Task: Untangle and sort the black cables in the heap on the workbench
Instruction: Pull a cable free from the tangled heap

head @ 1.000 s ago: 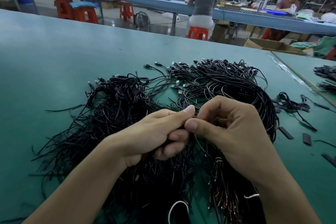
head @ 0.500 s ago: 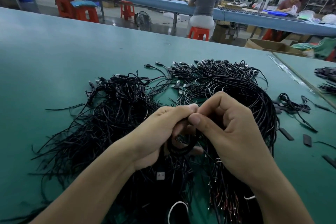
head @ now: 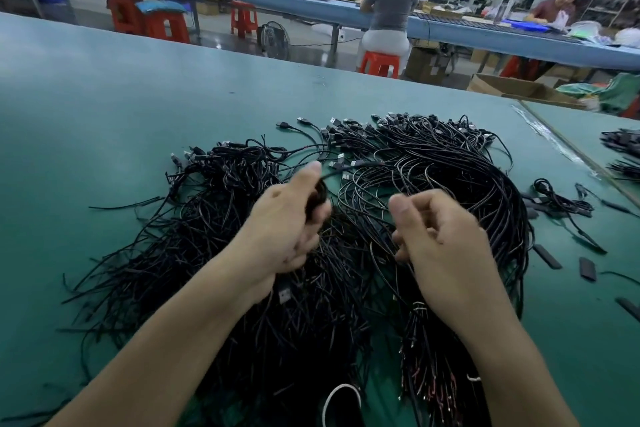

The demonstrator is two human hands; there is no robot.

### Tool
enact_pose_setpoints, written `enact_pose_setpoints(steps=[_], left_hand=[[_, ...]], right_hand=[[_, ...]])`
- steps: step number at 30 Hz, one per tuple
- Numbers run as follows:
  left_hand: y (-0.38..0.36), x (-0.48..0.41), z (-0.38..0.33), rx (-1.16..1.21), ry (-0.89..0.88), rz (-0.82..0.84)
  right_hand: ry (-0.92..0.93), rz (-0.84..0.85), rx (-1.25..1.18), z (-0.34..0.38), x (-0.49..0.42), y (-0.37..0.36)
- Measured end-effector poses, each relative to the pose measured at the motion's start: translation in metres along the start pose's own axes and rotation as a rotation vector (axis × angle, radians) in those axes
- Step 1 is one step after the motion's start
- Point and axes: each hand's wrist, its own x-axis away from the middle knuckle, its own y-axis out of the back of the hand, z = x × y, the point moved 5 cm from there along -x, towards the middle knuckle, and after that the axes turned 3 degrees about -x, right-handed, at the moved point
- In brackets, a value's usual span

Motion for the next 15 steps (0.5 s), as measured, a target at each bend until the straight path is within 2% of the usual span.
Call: enact_pose_setpoints(steps=[3,6,10,15], left_hand=[[0.010,-0.004,-0.003,0.056,-0.040,-0.169],[0.014,-0.004,-0.004,0.035,-0.094,-0.257],[0.015,-0.002,-0.006,0.071,-0.109,-0.307],[0.007,0.000,-0.006,0.060,-0.099,-0.247]], right_hand=[[-0.071,0.286,0.311,-0.008,0.006,-0.021],[-0.114,0.485,0.424,-0.012,0.017,-0.042],[-0.061,0.498,0.494,-0.009,0.021,-0.051],[-0.019,0.464,0.459,-0.006,0.020,-0.047]])
